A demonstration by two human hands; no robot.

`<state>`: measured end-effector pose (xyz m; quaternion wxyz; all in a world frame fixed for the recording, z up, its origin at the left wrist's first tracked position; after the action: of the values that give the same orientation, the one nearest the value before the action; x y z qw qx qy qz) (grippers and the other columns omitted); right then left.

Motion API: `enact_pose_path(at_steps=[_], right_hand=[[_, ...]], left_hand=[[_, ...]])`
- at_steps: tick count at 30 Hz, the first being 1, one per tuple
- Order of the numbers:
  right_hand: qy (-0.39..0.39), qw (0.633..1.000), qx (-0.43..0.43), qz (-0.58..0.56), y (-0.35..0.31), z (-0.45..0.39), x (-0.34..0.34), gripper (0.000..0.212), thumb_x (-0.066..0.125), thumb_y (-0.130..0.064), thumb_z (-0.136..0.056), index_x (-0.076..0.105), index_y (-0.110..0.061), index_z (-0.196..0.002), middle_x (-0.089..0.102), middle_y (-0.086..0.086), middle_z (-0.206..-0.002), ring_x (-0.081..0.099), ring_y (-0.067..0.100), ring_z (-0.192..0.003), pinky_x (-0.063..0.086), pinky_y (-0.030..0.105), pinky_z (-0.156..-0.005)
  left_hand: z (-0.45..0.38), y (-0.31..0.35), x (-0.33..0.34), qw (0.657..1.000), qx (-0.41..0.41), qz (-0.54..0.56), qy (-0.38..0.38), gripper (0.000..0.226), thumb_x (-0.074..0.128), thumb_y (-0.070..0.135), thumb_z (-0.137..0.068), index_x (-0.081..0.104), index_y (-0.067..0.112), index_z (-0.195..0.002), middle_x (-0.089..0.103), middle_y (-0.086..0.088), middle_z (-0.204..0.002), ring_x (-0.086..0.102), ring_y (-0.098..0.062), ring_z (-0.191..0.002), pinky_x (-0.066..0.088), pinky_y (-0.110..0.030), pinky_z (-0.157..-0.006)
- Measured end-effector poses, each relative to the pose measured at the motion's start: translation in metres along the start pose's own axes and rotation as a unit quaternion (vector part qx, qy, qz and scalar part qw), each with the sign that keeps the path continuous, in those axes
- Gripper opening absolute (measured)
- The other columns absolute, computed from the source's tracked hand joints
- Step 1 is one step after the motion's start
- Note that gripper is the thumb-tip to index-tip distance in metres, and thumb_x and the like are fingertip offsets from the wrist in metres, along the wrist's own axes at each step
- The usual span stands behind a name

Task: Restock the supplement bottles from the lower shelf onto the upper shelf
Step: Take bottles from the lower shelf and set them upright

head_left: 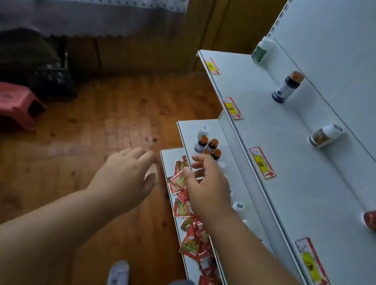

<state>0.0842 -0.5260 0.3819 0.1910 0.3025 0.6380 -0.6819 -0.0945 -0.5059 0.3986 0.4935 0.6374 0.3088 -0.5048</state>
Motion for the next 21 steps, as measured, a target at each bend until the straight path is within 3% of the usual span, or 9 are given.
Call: enact_pose_path(at_steps=[4, 12, 14, 16, 17, 18, 21], right_hand=[[-0.006, 0.999, 0.047, -0.004, 0.025, -0.079, 0.042, 0.031, 0.061, -0.034, -0.094, 0.052, -0.032, -0.123, 0.057, -0.012, -0.11, 0.058, 0.006, -0.096, 0.057, 0.036, -0.084], [-0.011, 0.99, 0.13, 0.052, 0.134, -0.255, 0.138, 0.034, 0.064, -0.035, -0.092, 0.054, -0.025, -0.123, 0.056, -0.002, -0.121, 0.059, 0.01, -0.095, 0.055, 0.039, -0.086], [0.005, 0.984, 0.162, 0.079, 0.168, -0.29, 0.151, 0.035, 0.064, -0.033, -0.092, 0.055, -0.023, -0.124, 0.055, -0.001, -0.122, 0.058, 0.011, -0.098, 0.052, 0.028, -0.084], [0.021, 0.978, 0.185, 0.099, 0.197, -0.32, 0.161, 0.034, 0.064, -0.03, -0.093, 0.056, -0.021, -0.125, 0.052, -0.002, -0.12, 0.054, 0.008, -0.093, 0.04, 0.008, -0.072], [0.03, 0.973, 0.195, 0.121, 0.212, -0.335, 0.163, 0.033, 0.064, -0.029, -0.093, 0.057, -0.021, -0.124, 0.051, -0.003, -0.118, 0.053, 0.008, -0.091, 0.036, 0.005, -0.066], [0.042, 0.967, 0.206, 0.142, 0.228, -0.35, 0.163, 0.033, 0.064, -0.028, -0.092, 0.057, -0.021, -0.123, 0.05, -0.003, -0.118, 0.054, 0.011, -0.092, 0.037, 0.009, -0.064], [0.078, 0.951, 0.225, 0.198, 0.271, -0.388, 0.16, 0.035, 0.065, -0.026, -0.088, 0.058, -0.024, -0.122, 0.052, 0.003, -0.124, 0.06, 0.023, -0.103, 0.046, 0.028, -0.08]], left_hand=[[-0.09, -0.028, 0.024, 0.999, 0.015, 0.014, -0.025, 0.036, 0.053, 0.036, -0.094, 0.053, 0.028, -0.13, 0.059, 0.002, -0.12, 0.055, -0.024, -0.111, 0.046, -0.038, -0.091], [-0.27, -0.094, 0.148, 0.994, 0.045, 0.03, -0.092, 0.041, 0.05, 0.039, -0.097, 0.044, 0.03, -0.136, 0.056, 0.002, -0.127, 0.053, -0.023, -0.115, 0.045, -0.036, -0.091], [-0.306, -0.11, 0.184, 0.991, 0.031, 0.065, -0.113, 0.042, 0.052, 0.038, -0.097, 0.043, 0.03, -0.136, 0.057, 0.0, -0.126, 0.053, -0.024, -0.114, 0.046, -0.036, -0.087], [-0.335, -0.122, 0.224, 0.986, 0.024, 0.085, -0.142, 0.043, 0.055, 0.038, -0.096, 0.043, 0.03, -0.136, 0.058, 0.0, -0.123, 0.055, -0.024, -0.111, 0.049, -0.036, -0.083], [-0.348, -0.125, 0.243, 0.983, 0.031, 0.089, -0.156, 0.044, 0.055, 0.038, -0.095, 0.043, 0.031, -0.136, 0.058, 0.0, -0.123, 0.055, -0.024, -0.11, 0.051, -0.038, -0.085], [-0.359, -0.126, 0.262, 0.98, 0.041, 0.097, -0.168, 0.044, 0.056, 0.038, -0.095, 0.043, 0.03, -0.136, 0.058, -0.001, -0.122, 0.055, -0.025, -0.11, 0.051, -0.041, -0.087], [-0.392, -0.127, 0.31, 0.973, 0.086, 0.109, -0.185, 0.045, 0.057, 0.038, -0.094, 0.042, 0.03, -0.136, 0.057, -0.002, -0.123, 0.054, -0.027, -0.111, 0.05, -0.045, -0.09]])
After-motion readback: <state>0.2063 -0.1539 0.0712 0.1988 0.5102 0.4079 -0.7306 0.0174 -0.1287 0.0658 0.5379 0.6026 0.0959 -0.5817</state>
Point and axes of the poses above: each hand's wrist, its own z-axis away from the middle knuckle, its own x-axis out of the palm, y = z × x, the point moved 7 cm from there along -z, towards the middle knuckle
